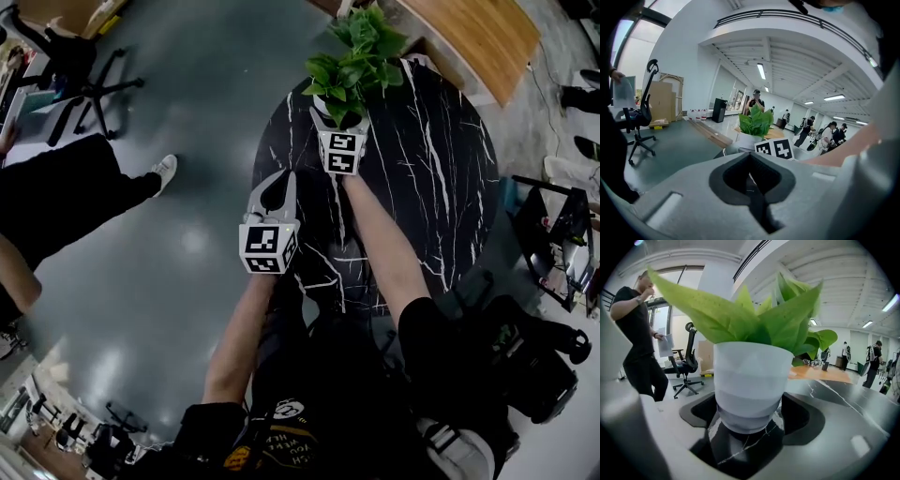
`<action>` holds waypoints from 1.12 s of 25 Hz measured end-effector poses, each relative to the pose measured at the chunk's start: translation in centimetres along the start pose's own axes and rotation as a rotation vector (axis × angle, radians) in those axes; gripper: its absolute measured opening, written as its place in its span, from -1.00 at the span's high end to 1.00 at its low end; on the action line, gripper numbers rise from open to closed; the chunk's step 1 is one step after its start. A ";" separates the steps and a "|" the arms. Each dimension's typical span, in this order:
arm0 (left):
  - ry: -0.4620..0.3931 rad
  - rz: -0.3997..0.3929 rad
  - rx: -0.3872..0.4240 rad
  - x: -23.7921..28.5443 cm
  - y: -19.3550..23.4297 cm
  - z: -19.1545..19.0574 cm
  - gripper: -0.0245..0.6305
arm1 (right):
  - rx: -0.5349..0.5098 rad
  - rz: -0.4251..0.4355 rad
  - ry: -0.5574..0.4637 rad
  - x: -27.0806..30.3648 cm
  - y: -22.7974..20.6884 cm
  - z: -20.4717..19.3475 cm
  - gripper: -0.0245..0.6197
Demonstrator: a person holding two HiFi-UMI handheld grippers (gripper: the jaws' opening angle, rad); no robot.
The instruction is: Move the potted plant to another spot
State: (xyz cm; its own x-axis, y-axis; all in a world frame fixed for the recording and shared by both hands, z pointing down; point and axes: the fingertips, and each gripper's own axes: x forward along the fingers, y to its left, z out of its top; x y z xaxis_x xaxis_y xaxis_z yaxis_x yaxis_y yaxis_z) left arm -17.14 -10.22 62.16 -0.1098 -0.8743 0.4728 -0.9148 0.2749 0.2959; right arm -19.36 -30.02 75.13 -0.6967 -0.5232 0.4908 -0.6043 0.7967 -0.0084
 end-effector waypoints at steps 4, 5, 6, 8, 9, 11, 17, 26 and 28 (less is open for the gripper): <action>0.008 -0.019 0.015 0.3 -1.2 0.0 0.92 | -0.009 -0.027 -0.004 -1.7 -2.1 -0.3 -0.43; 0.011 -0.028 0.020 0.4 -1.7 0.0 0.92 | -0.005 -0.037 -0.003 -2.3 -2.8 -0.5 -0.43; 0.015 -0.040 0.027 0.6 -2.4 -0.2 0.92 | 0.000 -0.049 -0.001 -2.9 -3.6 -0.9 -0.43; 0.025 -0.064 0.037 0.9 -3.7 -0.6 0.92 | 0.008 -0.072 0.005 -4.3 -5.3 -1.7 -0.42; 0.028 -0.074 0.041 1.1 -4.5 -0.9 0.92 | 0.011 -0.082 0.009 -4.9 -6.1 -2.1 -0.42; 0.033 -0.099 0.053 1.4 -6.0 -1.3 0.92 | 0.023 -0.107 0.014 -6.4 -7.8 -3.1 -0.42; 0.059 -0.194 0.107 2.5 -11.7 -2.1 0.92 | 0.054 -0.212 0.054 -12.2 -14.7 -6.6 -0.42; 0.104 -0.360 0.197 3.1 -21.7 -5.0 0.92 | 0.158 -0.428 0.128 -25.1 -26.3 -14.8 -0.42; 0.116 -0.398 0.217 3.1 -23.8 -5.9 0.92 | 0.183 -0.477 0.140 -28.3 -28.5 -16.4 -0.42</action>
State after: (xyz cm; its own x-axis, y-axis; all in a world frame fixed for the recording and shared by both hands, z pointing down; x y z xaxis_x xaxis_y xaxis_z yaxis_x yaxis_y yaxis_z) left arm 6.57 -17.09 61.48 0.2987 -0.8408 0.4515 -0.9385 -0.1731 0.2986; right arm 23.94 -32.99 75.80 -0.2768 -0.7592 0.5890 -0.9079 0.4075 0.0986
